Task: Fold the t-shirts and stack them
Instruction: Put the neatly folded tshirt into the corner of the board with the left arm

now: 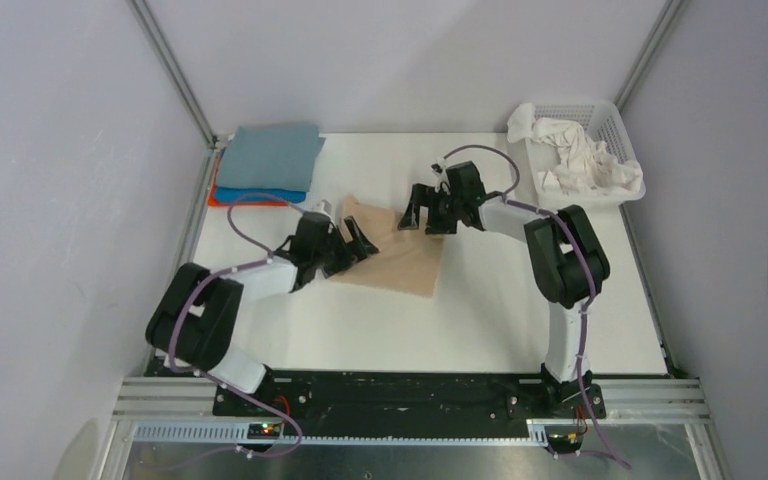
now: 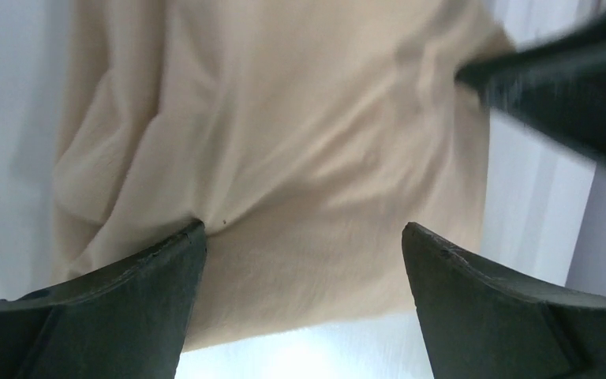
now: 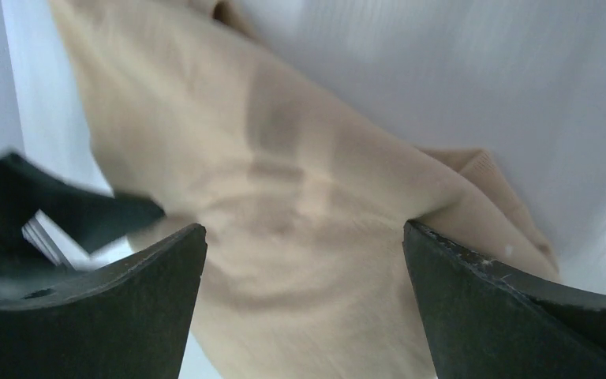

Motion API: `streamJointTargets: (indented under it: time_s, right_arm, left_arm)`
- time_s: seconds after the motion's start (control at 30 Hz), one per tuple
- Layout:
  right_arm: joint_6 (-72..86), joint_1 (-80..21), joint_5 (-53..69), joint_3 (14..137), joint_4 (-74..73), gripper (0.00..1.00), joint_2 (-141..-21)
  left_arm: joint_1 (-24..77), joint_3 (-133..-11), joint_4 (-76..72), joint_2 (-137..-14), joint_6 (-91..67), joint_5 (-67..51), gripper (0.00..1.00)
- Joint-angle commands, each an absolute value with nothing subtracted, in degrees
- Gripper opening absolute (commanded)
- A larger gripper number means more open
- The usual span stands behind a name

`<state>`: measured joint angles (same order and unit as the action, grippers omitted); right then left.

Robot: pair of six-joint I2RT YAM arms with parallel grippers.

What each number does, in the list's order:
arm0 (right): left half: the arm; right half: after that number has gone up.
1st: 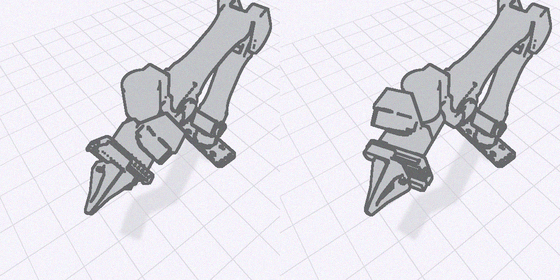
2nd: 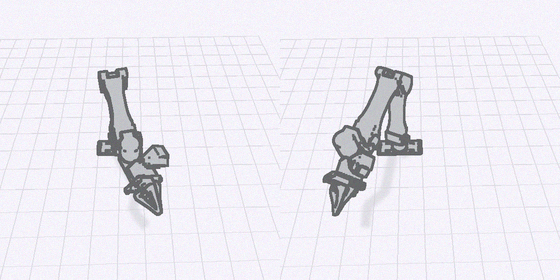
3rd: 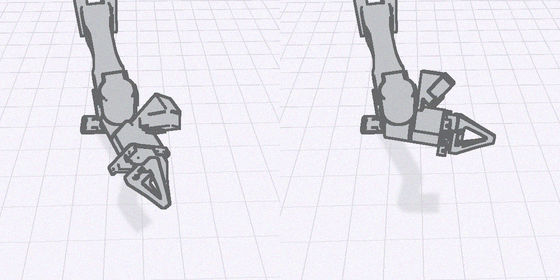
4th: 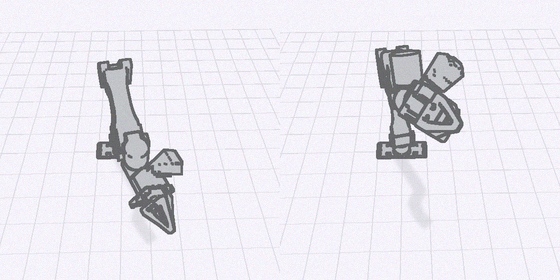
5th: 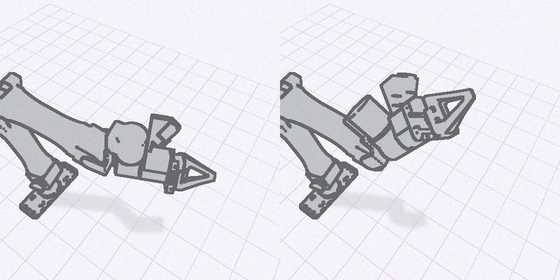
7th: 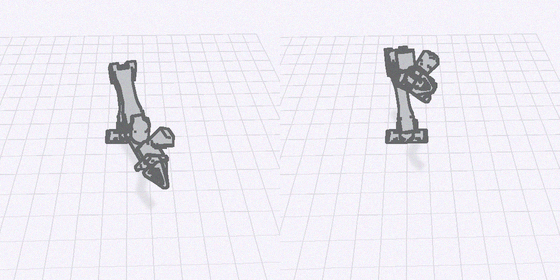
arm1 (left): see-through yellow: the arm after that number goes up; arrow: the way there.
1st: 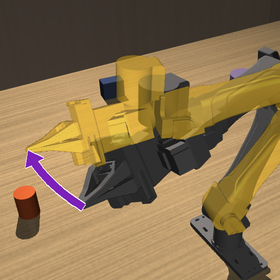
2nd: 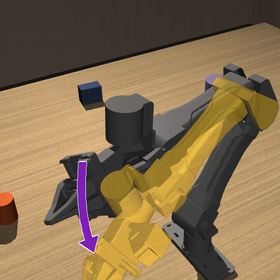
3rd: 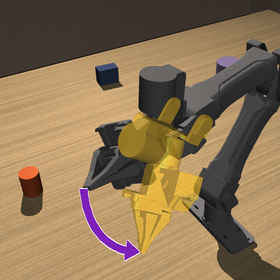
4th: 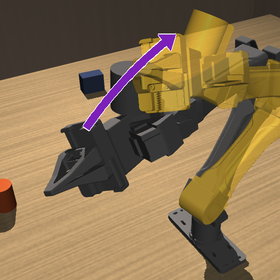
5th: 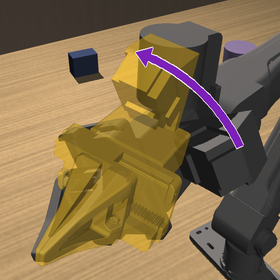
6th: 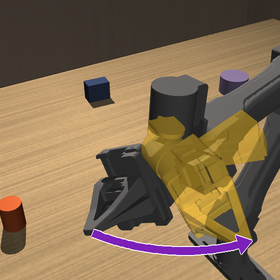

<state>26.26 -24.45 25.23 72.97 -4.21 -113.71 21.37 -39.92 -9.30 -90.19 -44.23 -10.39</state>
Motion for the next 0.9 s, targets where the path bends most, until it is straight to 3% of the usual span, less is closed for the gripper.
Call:
streamJointTargets:
  time_s: [0.0,0.27,0.37,0.63,0.87]
  right_arm:
    - [24.02,-24.52,25.52,79.09,-6.88,0.99,-118.05]
    - [24.79,-25.23,25.33,82.31,-9.22,1.0,-112.55]
    - [25.71,-25.28,26.13,80.45,-9.3,0.99,-106.58]
    - [30.12,-25.17,36.28,67.54,-3.68,0.99,-97.13]
    - [29.85,-23.21,40.77,63.32,-3.21,1.0,-103.83]
  left_arm:
    - [29.76,-34.05,-4.92,-82.7,-53.12,-4.22,1.0]
    - [31.07,-39.97,3.44,-71.43,-47.76,9.67,1.0]
    - [27.62,-44.93,2.3,-72.22,-45.03,7.32,1.0]
    - [22.22,-55.64,-2.63,-89.38,-43.38,-13.26,1.0]
    - [17.1,-63.26,1.84,-104.24,-41.17,-9.55,1.0]
